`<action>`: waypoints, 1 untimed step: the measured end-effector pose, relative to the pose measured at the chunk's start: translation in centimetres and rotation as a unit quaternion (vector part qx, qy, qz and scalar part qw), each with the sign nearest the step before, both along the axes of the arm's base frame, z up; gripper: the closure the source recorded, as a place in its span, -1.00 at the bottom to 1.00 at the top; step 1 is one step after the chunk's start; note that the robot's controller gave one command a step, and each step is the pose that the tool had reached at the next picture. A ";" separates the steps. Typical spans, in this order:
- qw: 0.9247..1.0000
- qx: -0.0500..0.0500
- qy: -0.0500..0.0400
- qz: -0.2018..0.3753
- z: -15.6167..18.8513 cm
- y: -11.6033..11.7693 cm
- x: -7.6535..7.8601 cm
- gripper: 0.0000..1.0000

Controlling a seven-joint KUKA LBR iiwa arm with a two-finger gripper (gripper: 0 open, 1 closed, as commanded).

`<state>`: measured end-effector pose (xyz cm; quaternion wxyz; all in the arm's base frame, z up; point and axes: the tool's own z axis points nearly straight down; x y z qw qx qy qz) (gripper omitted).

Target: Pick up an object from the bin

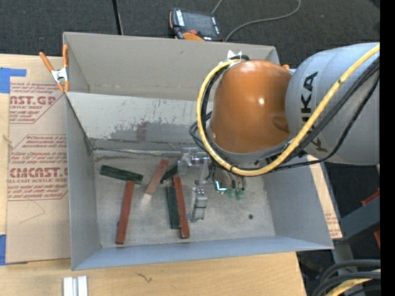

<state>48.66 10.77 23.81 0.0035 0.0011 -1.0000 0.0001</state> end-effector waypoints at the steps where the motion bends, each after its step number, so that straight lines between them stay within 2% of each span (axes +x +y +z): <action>1: 0.998 0.001 -0.006 0.055 -7.2 3.9 0.6 -1.00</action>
Offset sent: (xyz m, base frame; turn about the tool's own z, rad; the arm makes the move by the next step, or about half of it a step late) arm 0.0094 0.0734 -0.1448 -0.1889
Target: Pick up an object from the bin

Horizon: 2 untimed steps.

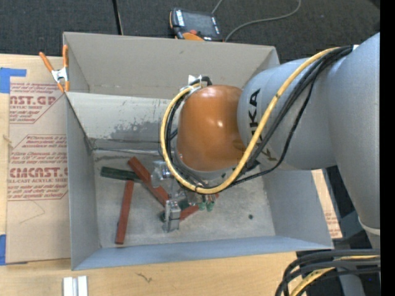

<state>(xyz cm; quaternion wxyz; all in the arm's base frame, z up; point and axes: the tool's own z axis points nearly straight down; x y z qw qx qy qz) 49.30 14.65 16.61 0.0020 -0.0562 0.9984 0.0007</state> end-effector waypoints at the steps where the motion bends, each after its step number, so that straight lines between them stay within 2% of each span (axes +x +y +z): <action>1: 0.993 -0.002 0.005 -0.118 -9.9 -7.0 0.9 -1.00; 2: 0.993 0.000 0.004 -0.116 -9.7 -6.8 1.0 1.00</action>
Offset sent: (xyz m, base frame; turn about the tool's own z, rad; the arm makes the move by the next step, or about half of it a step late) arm 0.0102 -0.0683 -0.0961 0.2325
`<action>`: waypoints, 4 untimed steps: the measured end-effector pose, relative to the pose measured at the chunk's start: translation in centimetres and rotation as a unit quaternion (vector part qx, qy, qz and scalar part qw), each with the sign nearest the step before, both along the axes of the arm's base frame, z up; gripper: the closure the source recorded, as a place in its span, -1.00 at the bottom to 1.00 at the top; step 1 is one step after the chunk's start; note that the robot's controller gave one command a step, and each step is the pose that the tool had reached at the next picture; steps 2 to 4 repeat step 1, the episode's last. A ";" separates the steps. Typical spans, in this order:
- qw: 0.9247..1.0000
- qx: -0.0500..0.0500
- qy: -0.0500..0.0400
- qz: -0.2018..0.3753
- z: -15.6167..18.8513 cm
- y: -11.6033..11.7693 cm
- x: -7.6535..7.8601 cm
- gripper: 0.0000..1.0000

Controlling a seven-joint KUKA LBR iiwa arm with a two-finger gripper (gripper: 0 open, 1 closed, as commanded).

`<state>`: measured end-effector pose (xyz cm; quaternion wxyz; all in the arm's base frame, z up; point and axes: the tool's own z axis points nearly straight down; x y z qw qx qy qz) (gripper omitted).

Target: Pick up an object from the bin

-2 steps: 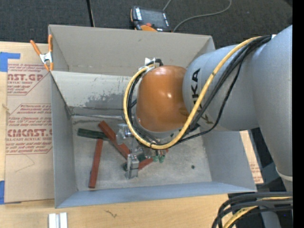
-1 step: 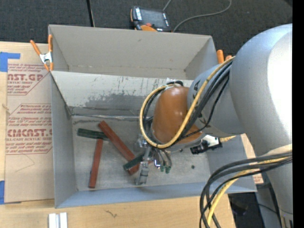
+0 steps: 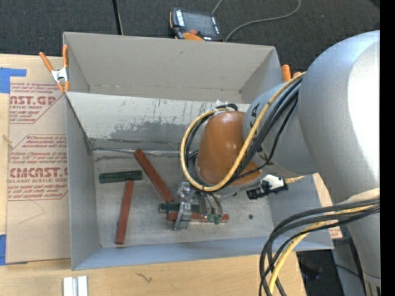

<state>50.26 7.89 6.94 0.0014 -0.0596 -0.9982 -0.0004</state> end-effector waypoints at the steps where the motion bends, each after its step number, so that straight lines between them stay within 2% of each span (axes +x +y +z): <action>1: 0.999 0.000 -0.006 -0.031 15.5 -0.2 2.2 1.00; 4: 0.999 0.000 -0.006 -0.031 15.5 -0.2 2.2 1.00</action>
Offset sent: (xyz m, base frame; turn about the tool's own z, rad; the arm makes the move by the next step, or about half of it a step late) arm 0.0202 -0.0027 0.1512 0.0637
